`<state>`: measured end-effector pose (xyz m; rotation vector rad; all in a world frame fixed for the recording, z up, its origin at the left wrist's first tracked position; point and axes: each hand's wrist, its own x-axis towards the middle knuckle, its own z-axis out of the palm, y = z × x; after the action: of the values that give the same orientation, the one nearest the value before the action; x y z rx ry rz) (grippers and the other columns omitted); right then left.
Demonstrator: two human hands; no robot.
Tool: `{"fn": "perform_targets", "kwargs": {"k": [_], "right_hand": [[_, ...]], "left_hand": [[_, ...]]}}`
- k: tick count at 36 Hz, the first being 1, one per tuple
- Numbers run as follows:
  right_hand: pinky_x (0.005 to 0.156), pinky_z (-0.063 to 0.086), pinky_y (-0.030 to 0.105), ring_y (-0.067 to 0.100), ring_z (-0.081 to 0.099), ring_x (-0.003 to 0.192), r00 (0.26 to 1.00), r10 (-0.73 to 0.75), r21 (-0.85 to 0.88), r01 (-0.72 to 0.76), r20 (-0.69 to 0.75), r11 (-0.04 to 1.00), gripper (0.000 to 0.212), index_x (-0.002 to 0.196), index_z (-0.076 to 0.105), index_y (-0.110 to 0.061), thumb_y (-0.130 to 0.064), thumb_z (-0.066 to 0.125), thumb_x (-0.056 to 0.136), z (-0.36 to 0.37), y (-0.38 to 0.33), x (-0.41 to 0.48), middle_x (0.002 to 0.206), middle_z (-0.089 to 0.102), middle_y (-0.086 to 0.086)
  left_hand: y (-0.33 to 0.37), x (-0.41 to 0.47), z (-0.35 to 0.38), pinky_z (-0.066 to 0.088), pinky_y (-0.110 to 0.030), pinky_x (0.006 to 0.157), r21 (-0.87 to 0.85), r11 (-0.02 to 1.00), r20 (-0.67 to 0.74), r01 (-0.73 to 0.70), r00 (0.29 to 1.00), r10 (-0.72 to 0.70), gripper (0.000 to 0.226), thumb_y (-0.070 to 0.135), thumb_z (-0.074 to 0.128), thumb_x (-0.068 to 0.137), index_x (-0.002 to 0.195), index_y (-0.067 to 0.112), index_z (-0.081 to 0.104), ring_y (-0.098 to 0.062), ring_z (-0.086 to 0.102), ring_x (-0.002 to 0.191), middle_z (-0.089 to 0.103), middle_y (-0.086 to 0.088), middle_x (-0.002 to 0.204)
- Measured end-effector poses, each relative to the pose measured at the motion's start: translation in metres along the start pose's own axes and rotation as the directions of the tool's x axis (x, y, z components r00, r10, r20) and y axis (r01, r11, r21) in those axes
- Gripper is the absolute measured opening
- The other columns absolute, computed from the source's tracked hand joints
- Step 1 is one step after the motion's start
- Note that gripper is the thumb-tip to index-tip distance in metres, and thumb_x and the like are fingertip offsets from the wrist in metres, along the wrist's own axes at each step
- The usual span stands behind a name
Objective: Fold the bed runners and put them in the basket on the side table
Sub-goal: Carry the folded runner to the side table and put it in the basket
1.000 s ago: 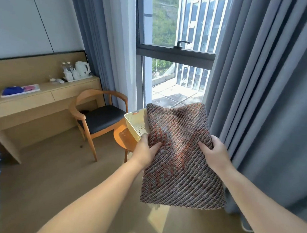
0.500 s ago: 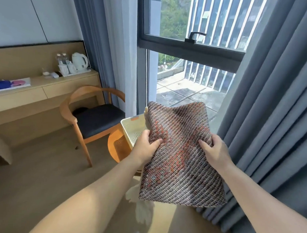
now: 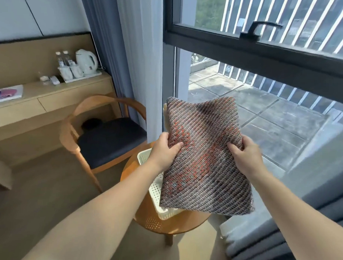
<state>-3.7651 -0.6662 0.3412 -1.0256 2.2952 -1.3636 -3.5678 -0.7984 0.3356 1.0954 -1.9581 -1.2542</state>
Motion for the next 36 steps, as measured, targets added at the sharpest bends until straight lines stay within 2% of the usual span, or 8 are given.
{"fn": "perform_targets", "kwargs": {"k": [3,6,11,18,22,26,31,36], "right_hand": [[0.069,0.04,0.024,0.02,0.061,0.086,0.999,0.0,-0.011,0.0,0.04,1.0,0.019,0.108,0.063,-0.014,-0.015,0.064,0.089,0.02,0.01,0.042,0.094,0.066,0.003],[0.078,0.047,0.031,0.022,0.063,0.09,0.996,0.015,-0.017,-0.014,0.093,1.0,0.021,0.108,0.063,-0.015,-0.019,0.065,0.088,0.042,0.026,0.086,0.094,0.067,0.002],[0.077,0.041,0.026,0.017,0.061,0.091,0.979,0.045,-0.009,-0.044,0.197,0.999,0.023,0.113,0.062,-0.019,-0.019,0.064,0.089,0.073,0.04,0.154,0.094,0.065,-0.003],[0.086,0.047,0.032,0.019,0.061,0.096,0.967,0.081,-0.043,-0.073,0.243,0.996,0.03,0.119,0.06,-0.018,-0.02,0.063,0.09,0.114,0.063,0.221,0.104,0.067,0.002],[0.085,0.043,0.028,0.013,0.056,0.095,0.941,0.148,-0.125,-0.114,0.305,0.986,0.035,0.123,0.055,-0.021,-0.028,0.063,0.089,0.142,0.082,0.221,0.101,0.061,-0.005],[0.08,0.048,0.032,0.017,0.062,0.095,0.903,0.207,-0.224,-0.128,0.377,0.966,0.039,0.125,0.052,-0.03,-0.038,0.06,0.088,0.176,0.108,0.198,0.105,0.066,-0.007],[0.055,0.039,0.02,0.01,0.055,0.074,0.851,0.273,-0.278,-0.158,0.449,0.948,0.032,0.126,0.05,-0.03,-0.032,0.056,0.094,0.208,0.13,0.165,0.1,0.06,-0.011],[0.071,0.053,0.035,0.016,0.062,0.08,0.795,0.359,-0.312,-0.225,0.488,0.923,0.038,0.131,0.046,-0.03,-0.035,0.055,0.095,0.236,0.156,0.138,0.108,0.065,-0.003]], "left_hand": [[-0.009,0.032,0.004,0.044,-0.029,0.086,0.002,0.999,-0.028,0.039,0.999,-0.039,0.036,0.025,0.062,0.091,0.121,0.012,0.047,-0.014,0.055,0.101,0.056,0.003,0.11],[-0.022,0.064,0.012,0.044,-0.029,0.086,0.006,0.995,-0.06,0.096,0.994,-0.095,0.035,0.024,0.061,0.091,0.12,0.011,0.047,-0.014,0.055,0.101,0.056,0.002,0.111],[-0.046,0.123,0.028,0.046,-0.032,0.087,0.004,0.978,-0.109,0.209,0.972,-0.207,0.028,0.025,0.062,0.091,0.112,0.015,0.048,-0.017,0.057,0.103,0.059,-0.002,0.113],[-0.089,0.183,0.043,0.048,-0.035,0.088,-0.06,0.942,-0.154,0.331,0.929,-0.336,0.028,0.026,0.061,0.091,0.113,0.018,0.047,-0.015,0.057,0.103,0.059,0.0,0.113],[-0.126,0.177,0.049,0.044,-0.031,0.083,-0.031,0.896,-0.174,0.442,0.881,-0.44,0.024,0.027,0.058,0.092,0.111,0.019,0.045,-0.014,0.056,0.101,0.057,0.004,0.11],[-0.173,0.151,0.052,0.048,-0.041,0.094,-0.06,0.819,-0.13,0.57,0.809,-0.573,0.025,0.025,0.057,0.093,0.116,0.021,0.047,-0.018,0.057,0.107,0.06,0.003,0.116],[-0.219,0.12,0.053,0.045,-0.034,0.086,-0.073,0.739,-0.128,0.67,0.729,-0.673,0.025,0.021,0.054,0.095,0.119,0.019,0.047,-0.018,0.055,0.105,0.057,0.002,0.116],[-0.253,0.097,0.058,0.045,-0.036,0.083,0.001,0.66,-0.151,0.751,0.652,-0.743,0.019,0.019,0.054,0.095,0.111,0.016,0.044,-0.022,0.054,0.1,0.055,-0.004,0.112]]}}
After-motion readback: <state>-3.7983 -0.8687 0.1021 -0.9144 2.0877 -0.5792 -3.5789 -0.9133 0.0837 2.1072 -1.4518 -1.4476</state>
